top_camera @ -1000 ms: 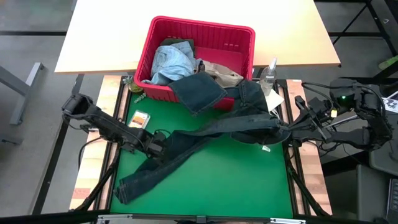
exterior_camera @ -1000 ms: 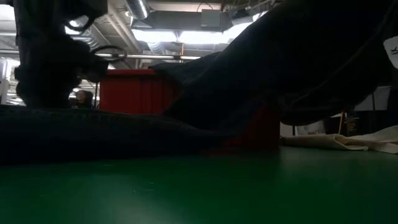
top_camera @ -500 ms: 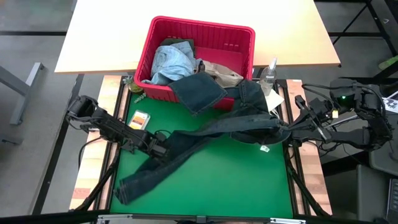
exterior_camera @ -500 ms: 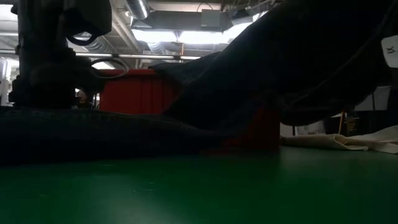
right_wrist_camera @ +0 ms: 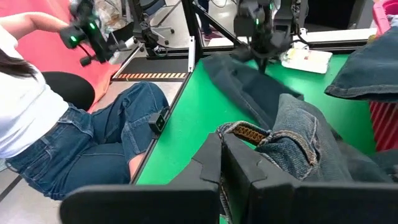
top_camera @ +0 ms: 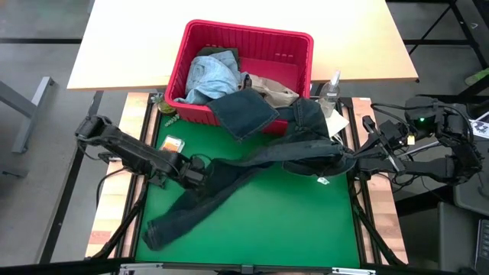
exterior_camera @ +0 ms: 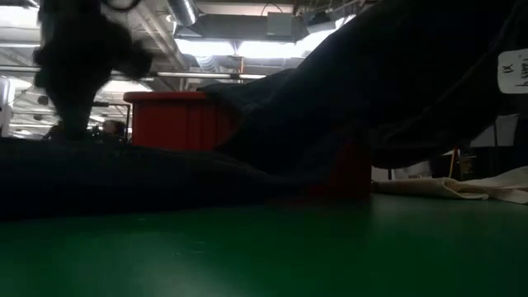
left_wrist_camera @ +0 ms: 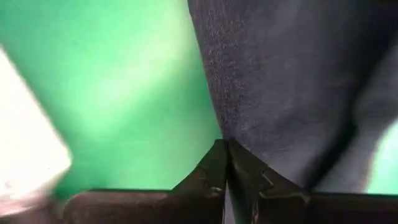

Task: Fold laundry
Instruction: Fold the dark blue jeans

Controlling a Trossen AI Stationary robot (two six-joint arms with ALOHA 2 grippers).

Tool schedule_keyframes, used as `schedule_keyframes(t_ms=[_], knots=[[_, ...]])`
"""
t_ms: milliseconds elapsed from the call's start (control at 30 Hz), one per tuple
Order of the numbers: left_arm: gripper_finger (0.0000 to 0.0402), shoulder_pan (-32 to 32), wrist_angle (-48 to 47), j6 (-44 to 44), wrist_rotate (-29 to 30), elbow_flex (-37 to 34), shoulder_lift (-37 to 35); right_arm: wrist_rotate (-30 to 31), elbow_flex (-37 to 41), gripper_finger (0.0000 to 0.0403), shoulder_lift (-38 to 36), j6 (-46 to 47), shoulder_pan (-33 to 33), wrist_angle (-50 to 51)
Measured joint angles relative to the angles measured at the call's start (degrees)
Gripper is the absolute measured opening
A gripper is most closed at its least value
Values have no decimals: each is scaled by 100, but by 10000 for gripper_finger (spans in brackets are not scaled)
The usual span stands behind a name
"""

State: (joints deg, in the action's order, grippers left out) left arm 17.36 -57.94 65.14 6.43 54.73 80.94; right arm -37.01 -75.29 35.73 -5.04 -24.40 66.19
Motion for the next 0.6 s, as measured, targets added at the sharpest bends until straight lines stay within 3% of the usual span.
schedule_keyframes(t_ms=[200,333,600], knots=[[1,-258,-1952,-294,1248,1362,-405,261,2,5,0,-4,1,-1],[0,-450,-2764,-775,1921,2201,-546,406,2,5,0,-7,0,-2],[0,-623,-3013,-1926,2898,3063,-579,-27,2,5,-73,-2,0,-4]])
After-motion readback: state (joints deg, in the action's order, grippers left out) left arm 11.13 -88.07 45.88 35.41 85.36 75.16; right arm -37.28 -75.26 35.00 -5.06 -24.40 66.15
